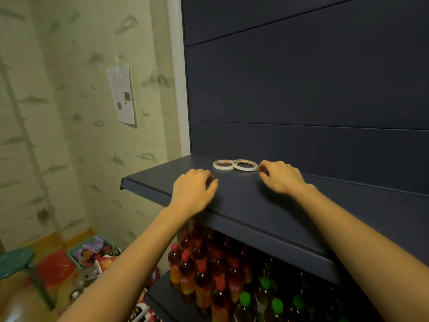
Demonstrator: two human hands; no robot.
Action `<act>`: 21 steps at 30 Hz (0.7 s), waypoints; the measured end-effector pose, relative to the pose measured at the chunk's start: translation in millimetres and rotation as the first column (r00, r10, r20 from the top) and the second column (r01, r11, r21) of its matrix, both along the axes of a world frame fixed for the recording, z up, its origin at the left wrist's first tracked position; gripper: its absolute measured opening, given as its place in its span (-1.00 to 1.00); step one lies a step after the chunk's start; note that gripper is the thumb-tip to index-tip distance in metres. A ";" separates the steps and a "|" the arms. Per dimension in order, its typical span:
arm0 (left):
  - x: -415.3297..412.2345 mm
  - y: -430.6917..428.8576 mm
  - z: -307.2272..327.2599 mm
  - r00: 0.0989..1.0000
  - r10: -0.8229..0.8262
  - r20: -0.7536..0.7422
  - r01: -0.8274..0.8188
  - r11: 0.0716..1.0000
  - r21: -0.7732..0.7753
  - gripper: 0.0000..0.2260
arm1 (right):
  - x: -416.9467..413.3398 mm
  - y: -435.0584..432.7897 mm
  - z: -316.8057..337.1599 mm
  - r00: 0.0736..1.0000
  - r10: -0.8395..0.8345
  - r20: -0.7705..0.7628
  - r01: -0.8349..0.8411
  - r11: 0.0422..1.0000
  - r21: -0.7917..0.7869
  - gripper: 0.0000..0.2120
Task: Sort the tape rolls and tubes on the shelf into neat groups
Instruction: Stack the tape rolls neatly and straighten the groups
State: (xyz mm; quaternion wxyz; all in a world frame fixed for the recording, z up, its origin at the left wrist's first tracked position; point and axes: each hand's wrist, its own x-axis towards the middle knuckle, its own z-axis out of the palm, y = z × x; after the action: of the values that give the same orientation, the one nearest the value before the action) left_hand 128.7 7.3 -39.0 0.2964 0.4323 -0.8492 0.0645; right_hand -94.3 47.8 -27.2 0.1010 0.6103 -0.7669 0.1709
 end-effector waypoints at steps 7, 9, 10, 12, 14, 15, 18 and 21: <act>-21.2 -97.5 5.8 0.999 -0.031 -0.020 0.034 0.987 0.156 -0.72 | -33.2 -83.7 2.3 0.975 -0.207 0.078 0.195 0.970 0.142 -0.65; -26.9 -119.4 3.6 0.999 -0.039 -0.030 0.044 0.983 0.177 -0.73 | -40.1 -102.6 2.7 0.958 -0.275 0.084 0.254 0.945 0.204 -0.58; -29.0 -129.4 2.4 0.999 -0.043 -0.022 0.046 0.981 0.187 -0.74 | -42.7 -111.0 2.1 0.948 -0.306 0.088 0.279 0.931 0.235 -0.55; -31.9 -149.6 1.9 0.999 -0.051 0.009 0.048 0.978 0.204 -0.73 | -46.4 -127.0 0.0 0.928 -0.361 0.095 0.324 0.905 0.277 -0.50; -33.5 -169.5 3.3 0.998 -0.059 0.023 0.052 0.974 0.221 -0.71 | -47.7 -142.3 -3.2 0.908 -0.406 0.103 0.360 0.883 0.301 -0.46; -34.1 -178.8 4.2 0.997 -0.067 0.025 0.060 0.972 0.226 -0.71 | -47.5 -149.5 -4.8 0.899 -0.426 0.105 0.377 0.872 0.313 -0.44; -35.7 -206.0 4.1 0.993 -0.107 0.053 0.093 0.970 0.223 -0.71 | -47.1 -168.1 -8.0 0.877 -0.469 0.107 0.408 0.842 0.352 -0.50; -38.7 -233.8 9.4 0.984 -0.159 0.085 0.134 0.960 0.244 -0.68 | -52.0 -175.6 -4.5 0.858 -0.501 0.114 0.431 0.822 0.373 -0.56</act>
State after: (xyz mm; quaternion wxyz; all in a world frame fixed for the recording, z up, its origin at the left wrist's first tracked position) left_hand 90.0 -226.5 -29.6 0.2021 0.3966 -0.8947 -0.0375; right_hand -146.3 -127.9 -31.6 -0.0456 0.3899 -0.9170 0.0705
